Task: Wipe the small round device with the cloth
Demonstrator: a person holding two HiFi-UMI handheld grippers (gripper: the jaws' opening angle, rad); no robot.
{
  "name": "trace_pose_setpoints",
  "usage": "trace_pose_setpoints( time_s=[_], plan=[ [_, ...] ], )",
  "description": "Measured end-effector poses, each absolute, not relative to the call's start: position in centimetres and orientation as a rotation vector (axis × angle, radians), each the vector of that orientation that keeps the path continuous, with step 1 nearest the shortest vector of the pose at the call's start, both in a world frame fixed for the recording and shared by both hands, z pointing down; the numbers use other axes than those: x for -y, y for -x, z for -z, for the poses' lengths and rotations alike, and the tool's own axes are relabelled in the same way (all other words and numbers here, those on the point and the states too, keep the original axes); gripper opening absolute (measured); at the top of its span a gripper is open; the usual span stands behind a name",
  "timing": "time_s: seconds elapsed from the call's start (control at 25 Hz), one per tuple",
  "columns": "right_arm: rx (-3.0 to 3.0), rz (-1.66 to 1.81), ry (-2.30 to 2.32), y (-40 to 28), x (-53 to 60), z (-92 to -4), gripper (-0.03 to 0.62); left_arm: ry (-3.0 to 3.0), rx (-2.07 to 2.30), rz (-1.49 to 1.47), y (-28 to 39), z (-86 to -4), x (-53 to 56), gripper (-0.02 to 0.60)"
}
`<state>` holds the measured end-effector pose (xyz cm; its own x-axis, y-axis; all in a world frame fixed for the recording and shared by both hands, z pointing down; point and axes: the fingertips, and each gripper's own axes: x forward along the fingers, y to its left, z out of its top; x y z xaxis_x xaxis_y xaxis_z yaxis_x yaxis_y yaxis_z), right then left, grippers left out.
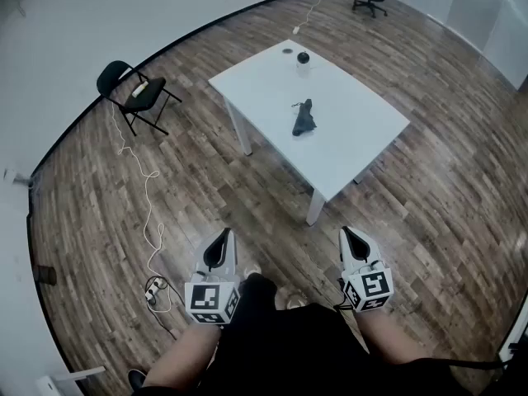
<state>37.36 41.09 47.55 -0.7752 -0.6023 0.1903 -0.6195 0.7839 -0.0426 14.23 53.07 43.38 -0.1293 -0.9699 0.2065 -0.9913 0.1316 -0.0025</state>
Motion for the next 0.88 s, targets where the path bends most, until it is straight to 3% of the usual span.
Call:
trace_pose_setpoints(
  time_s=[0.56, 0.88],
  plan=[
    [2.75, -0.078, -1.053, -30.2, -33.5, -46.9, 0.002, -1.96, 2.178, -0.153, -5.4, -45.2, -45.8, 0.008],
    [2.723, -0.103, -1.096, -23.0, -28.5, -46.7, 0.002, -2.046, 2.109, -0.177, 1.0, -44.6, -38.6, 0.008]
  ],
)
